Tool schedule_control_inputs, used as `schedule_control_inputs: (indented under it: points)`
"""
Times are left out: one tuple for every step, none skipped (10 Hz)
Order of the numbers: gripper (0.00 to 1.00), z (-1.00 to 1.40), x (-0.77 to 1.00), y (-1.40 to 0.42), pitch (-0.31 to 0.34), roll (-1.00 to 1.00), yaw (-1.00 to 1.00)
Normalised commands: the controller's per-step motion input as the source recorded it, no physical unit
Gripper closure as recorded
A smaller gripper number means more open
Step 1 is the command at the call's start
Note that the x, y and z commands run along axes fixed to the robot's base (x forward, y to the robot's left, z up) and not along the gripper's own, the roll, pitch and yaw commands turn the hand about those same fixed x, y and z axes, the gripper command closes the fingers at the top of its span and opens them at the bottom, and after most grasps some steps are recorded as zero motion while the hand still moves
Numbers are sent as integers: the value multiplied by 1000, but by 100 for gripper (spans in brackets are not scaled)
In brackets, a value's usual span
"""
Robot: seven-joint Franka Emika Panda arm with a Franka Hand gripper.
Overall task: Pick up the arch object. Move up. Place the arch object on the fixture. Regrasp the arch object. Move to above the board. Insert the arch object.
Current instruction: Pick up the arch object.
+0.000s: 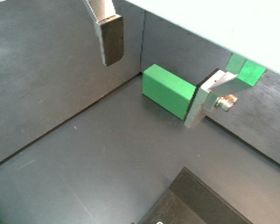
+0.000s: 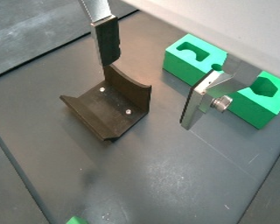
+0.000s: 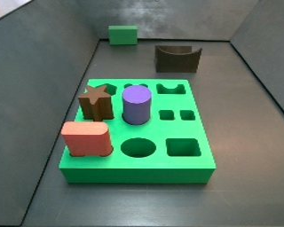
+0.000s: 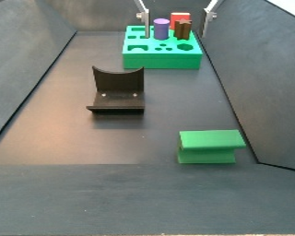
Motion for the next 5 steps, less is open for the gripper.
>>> schedule_control_inputs:
  points:
    - [0,0,0,0,0,13,0]
    - [0,0,0,97,-29,0,-871]
    - [0,0,0,0,-40,0,-991]
    - [0,-11,0,60,-30,0,-917]
    - [0,-106,-17,151,0,0,-829]
